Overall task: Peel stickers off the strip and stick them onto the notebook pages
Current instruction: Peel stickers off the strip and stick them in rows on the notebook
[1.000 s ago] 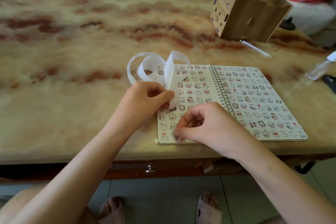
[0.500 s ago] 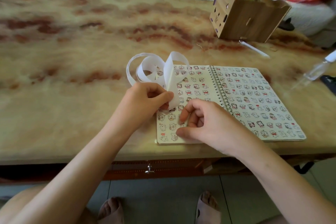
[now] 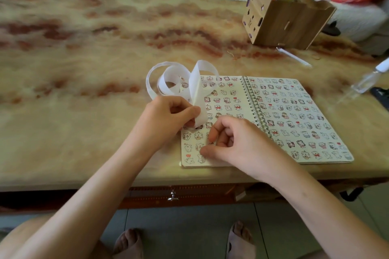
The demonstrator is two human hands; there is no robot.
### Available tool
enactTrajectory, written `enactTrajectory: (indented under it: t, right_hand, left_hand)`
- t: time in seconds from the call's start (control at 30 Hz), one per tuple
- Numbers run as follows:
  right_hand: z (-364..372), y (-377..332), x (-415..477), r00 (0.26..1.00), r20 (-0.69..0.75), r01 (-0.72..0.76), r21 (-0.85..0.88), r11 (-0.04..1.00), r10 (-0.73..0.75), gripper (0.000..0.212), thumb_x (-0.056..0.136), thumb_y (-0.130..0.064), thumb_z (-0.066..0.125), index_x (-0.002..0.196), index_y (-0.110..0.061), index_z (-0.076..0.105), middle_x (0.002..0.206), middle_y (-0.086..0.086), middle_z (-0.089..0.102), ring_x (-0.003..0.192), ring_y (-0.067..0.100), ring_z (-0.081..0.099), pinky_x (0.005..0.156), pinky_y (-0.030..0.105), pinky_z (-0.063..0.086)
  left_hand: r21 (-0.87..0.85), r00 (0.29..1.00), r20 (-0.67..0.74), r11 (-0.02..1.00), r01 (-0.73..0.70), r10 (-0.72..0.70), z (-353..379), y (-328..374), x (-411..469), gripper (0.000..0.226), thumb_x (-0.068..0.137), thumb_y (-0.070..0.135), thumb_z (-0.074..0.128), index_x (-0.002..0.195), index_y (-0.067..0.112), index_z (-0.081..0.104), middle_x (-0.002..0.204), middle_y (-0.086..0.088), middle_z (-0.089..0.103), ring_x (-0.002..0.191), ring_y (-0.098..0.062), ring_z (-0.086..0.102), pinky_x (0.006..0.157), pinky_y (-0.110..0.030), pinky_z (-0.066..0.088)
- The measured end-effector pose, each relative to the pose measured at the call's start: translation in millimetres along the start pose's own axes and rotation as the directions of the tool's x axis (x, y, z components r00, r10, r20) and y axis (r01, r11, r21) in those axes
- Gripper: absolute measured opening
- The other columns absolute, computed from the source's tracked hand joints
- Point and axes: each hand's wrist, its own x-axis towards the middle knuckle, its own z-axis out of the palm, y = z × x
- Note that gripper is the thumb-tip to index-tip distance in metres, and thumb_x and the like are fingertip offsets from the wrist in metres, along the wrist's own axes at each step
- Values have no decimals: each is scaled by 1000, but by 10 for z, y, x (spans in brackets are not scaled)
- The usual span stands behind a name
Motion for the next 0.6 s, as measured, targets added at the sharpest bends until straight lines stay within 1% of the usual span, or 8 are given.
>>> enactTrajectory:
  t: [0.07, 0.17, 0.23, 0.27, 0.33, 0.43, 0.53, 0.6]
  right_hand:
    - [12, -1, -2, 1000, 0, 8, -17, 1000, -8, 25, 74, -38, 79, 82, -26, 59, 69, -10, 55, 60, 6, 49, 59, 26, 41]
    - [-1, 27, 23, 1000, 10, 13, 10, 1000, -13, 17, 79, -32, 75, 82, -26, 59, 71, -9, 56, 64, 6, 52, 64, 28, 45]
    - [-33, 32, 33, 1000, 15, 21, 90, 996, -22, 12, 83, -30, 72, 84, -26, 61, 74, -6, 61, 64, 7, 57, 67, 30, 49]
    - [-51, 33, 40, 999, -3, 39, 154, 987, -39, 10, 84, -29, 71, 85, -25, 62, 76, -5, 64, 64, 7, 59, 67, 30, 50]
    - [-85, 38, 70, 991, -103, 104, 248, 963, -80, 9, 85, -26, 69, 90, -24, 62, 82, -7, 68, 67, 8, 65, 64, 25, 52]
    - [-95, 49, 141, 949, -279, 223, 256, 941, -149, 14, 84, -22, 70, 96, -22, 63, 93, -9, 70, 83, 6, 65, 73, 25, 54]
    - [-72, 17, 181, 917, -341, 314, 292, 904, -208, 18, 82, -16, 72, 98, -14, 64, 95, -7, 71, 86, 3, 65, 73, 19, 52]
    - [-57, -9, 194, 906, -360, 345, 326, 880, -222, 20, 80, -14, 74, 97, -11, 64, 91, -4, 72, 82, 4, 66, 74, 25, 53]
  left_hand:
    - [-1, 1000, -1, 1000, -2, 2, 2, -1, 3, 20, 84, 25, 65, 67, 16, 67, 60, 8, 69, 55, 2, 57, 55, -9, 42]
    - [2, 1000, -12, 1000, -7, 7, 5, 1, -1, 22, 85, 25, 65, 66, 16, 66, 60, 8, 69, 54, 2, 56, 56, -10, 42]
    - [-6, 999, -30, 1000, -25, 25, 2, 11, -14, 22, 87, 26, 63, 69, 14, 67, 60, 7, 69, 53, 1, 56, 56, -12, 42]
    - [-20, 998, -41, 999, -40, 39, -1, 19, -17, 21, 88, 26, 63, 71, 15, 68, 61, 6, 70, 56, -2, 59, 57, -14, 42]
    - [-53, 994, -73, 995, -79, 75, -6, 42, -20, 18, 89, 26, 61, 76, 15, 69, 65, 2, 72, 64, -7, 64, 56, -16, 43]
    - [-116, 985, -123, 984, -136, 122, -14, 81, -20, 15, 91, 21, 60, 82, 12, 68, 63, 4, 72, 61, -2, 66, 48, -11, 40]
    - [-186, 980, -132, 967, -171, 148, -30, 111, -27, 14, 92, 18, 59, 83, 11, 67, 61, 7, 71, 62, -4, 68, 47, -14, 41]
    - [-219, 976, -149, 957, -189, 159, -41, 116, -26, 15, 92, 18, 59, 80, 14, 67, 62, 5, 70, 62, -8, 68, 47, -16, 42]
